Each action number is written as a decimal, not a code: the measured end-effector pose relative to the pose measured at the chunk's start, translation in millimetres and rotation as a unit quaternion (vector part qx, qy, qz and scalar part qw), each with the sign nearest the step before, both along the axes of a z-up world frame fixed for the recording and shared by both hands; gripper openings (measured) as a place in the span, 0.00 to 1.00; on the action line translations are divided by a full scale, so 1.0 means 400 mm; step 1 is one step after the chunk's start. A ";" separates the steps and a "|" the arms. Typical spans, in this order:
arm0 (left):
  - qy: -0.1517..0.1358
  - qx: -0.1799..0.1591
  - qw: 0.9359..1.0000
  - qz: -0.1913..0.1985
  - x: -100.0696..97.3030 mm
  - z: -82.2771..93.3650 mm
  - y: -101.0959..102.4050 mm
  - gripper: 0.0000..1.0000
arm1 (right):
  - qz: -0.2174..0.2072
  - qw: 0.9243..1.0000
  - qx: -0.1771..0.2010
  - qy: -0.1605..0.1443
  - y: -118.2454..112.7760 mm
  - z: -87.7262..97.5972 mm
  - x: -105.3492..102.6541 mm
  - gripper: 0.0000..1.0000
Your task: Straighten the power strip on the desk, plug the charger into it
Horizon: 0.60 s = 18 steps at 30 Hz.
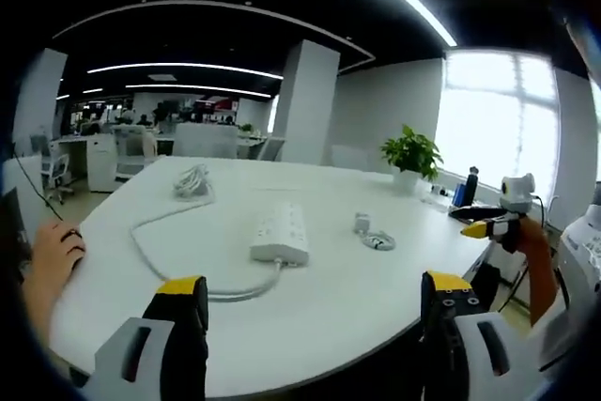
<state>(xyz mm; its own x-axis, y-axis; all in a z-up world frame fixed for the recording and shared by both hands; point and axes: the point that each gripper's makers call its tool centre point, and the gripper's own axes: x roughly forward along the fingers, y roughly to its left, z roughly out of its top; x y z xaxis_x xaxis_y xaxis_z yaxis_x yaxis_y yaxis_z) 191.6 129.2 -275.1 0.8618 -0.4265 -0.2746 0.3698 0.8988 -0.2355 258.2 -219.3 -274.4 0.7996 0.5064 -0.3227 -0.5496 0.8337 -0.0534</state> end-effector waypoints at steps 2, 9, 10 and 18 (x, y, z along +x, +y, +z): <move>0.006 0.010 1.000 0.004 0.015 -0.008 0.005 0.96 | 0.001 1.000 0.002 0.002 0.002 -0.005 0.010 0.82; 0.008 0.016 1.000 0.001 0.034 0.001 -0.002 0.96 | 0.004 1.000 -0.001 0.018 0.018 -0.027 0.049 0.82; 0.008 0.018 1.000 0.000 0.034 0.002 -0.002 0.96 | 0.005 1.000 -0.002 0.018 0.020 -0.028 0.053 0.82; 0.036 0.008 0.999 -0.021 0.026 -0.009 -0.020 0.84 | 0.013 1.000 -0.001 0.022 0.046 -0.038 0.076 0.82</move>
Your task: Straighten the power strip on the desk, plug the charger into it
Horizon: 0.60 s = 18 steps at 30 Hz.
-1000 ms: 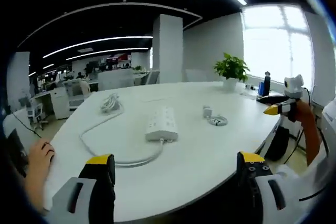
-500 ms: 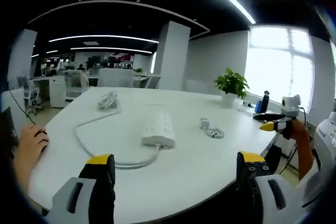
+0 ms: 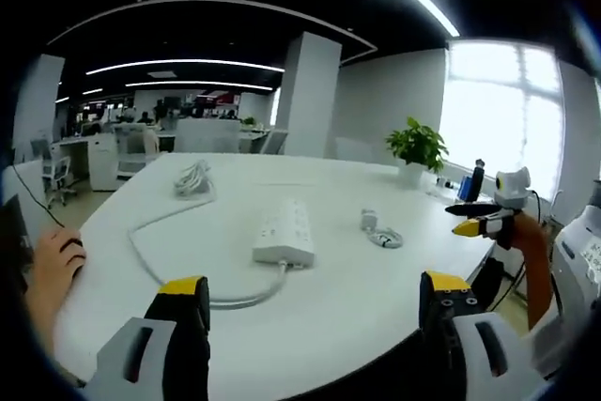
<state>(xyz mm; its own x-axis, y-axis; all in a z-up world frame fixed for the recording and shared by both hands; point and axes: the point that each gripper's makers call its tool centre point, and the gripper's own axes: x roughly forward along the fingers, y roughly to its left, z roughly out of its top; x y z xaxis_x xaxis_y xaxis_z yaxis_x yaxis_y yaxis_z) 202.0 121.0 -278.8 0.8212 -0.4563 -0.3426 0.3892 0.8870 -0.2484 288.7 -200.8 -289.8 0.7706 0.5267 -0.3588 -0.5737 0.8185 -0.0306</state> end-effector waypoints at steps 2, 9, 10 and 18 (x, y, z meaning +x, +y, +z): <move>0.001 0.001 1.000 -0.009 0.009 -0.008 -0.014 0.86 | 0.002 1.000 0.000 0.003 0.002 -0.008 0.004 0.82; -0.016 0.014 1.000 -0.006 0.032 -0.002 -0.021 0.96 | -0.002 1.000 0.003 0.005 0.002 -0.002 0.020 0.82; -0.017 0.012 1.000 -0.006 0.032 0.000 -0.021 0.96 | -0.001 1.000 0.009 0.002 0.004 0.003 0.020 0.81; -0.020 0.000 1.000 0.005 0.033 0.006 -0.018 0.96 | 0.011 0.999 0.040 -0.003 0.020 0.020 0.016 0.81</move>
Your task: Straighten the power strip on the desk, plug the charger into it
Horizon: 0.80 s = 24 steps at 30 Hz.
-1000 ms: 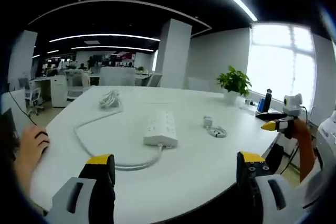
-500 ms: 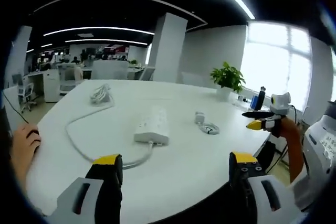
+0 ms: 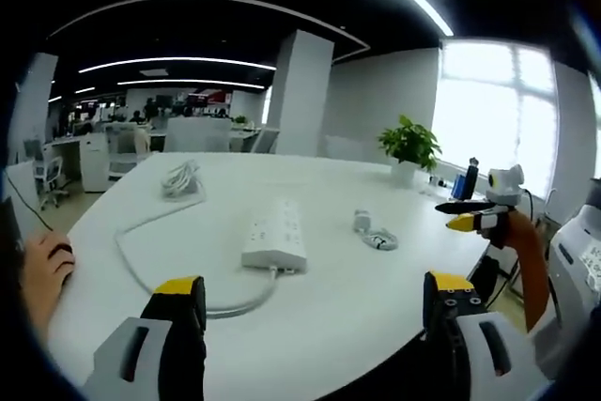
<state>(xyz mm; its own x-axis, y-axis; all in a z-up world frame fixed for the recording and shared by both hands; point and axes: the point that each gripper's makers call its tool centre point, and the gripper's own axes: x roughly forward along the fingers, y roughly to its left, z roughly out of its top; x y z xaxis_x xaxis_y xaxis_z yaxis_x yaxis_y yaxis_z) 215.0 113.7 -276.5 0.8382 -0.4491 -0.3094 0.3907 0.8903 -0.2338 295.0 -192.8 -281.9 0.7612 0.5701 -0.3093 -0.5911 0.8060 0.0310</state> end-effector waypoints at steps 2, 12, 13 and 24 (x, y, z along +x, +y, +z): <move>0.000 -0.007 1.000 0.004 0.003 0.002 0.003 0.96 | -0.003 1.000 0.010 0.002 -0.002 0.000 0.006 0.81; -0.005 0.000 1.000 0.009 0.011 0.010 0.013 0.96 | 0.002 1.000 0.014 -0.001 0.009 0.005 0.016 0.80; -0.005 0.002 1.000 0.011 0.013 0.008 0.016 0.96 | 0.001 1.000 0.012 -0.001 0.009 0.003 0.017 0.80; -0.007 -0.002 1.000 0.027 0.037 0.014 0.042 0.96 | 0.004 1.000 -0.006 -0.008 0.014 0.007 0.021 0.80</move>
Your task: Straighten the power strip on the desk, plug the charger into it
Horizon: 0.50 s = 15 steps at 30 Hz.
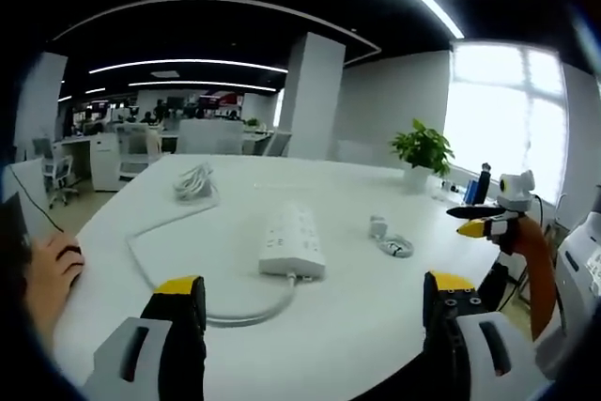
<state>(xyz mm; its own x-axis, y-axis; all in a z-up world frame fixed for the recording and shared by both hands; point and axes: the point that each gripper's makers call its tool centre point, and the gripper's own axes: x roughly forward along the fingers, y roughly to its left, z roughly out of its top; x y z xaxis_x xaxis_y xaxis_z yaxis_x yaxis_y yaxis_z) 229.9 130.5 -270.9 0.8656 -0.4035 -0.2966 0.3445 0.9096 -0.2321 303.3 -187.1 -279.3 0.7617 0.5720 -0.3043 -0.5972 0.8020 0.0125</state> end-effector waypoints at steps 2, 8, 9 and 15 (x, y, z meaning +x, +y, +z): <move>-0.007 -0.008 1.000 -0.003 0.003 0.009 -0.005 0.96 | -0.002 1.000 0.000 0.002 -0.003 -0.004 -0.002 0.80; -0.029 -0.008 0.999 -0.014 0.010 0.023 -0.024 0.96 | -0.008 1.000 -0.008 0.003 -0.014 0.011 -0.005 0.80; -0.032 -0.008 0.999 -0.014 0.010 0.026 -0.025 0.96 | -0.007 1.000 -0.010 0.000 -0.013 0.019 -0.007 0.80; -0.013 -0.001 1.000 -0.009 0.003 0.020 -0.021 0.96 | -0.002 1.000 -0.010 -0.011 -0.004 0.047 -0.018 0.80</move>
<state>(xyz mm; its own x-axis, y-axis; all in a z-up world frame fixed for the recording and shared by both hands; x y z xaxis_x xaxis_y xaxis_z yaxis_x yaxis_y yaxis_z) 231.2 122.2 -262.8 0.8655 -0.4195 -0.2738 0.3668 0.9029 -0.2240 296.0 -188.7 -260.3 0.7707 0.5631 -0.2983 -0.5939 0.8044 -0.0160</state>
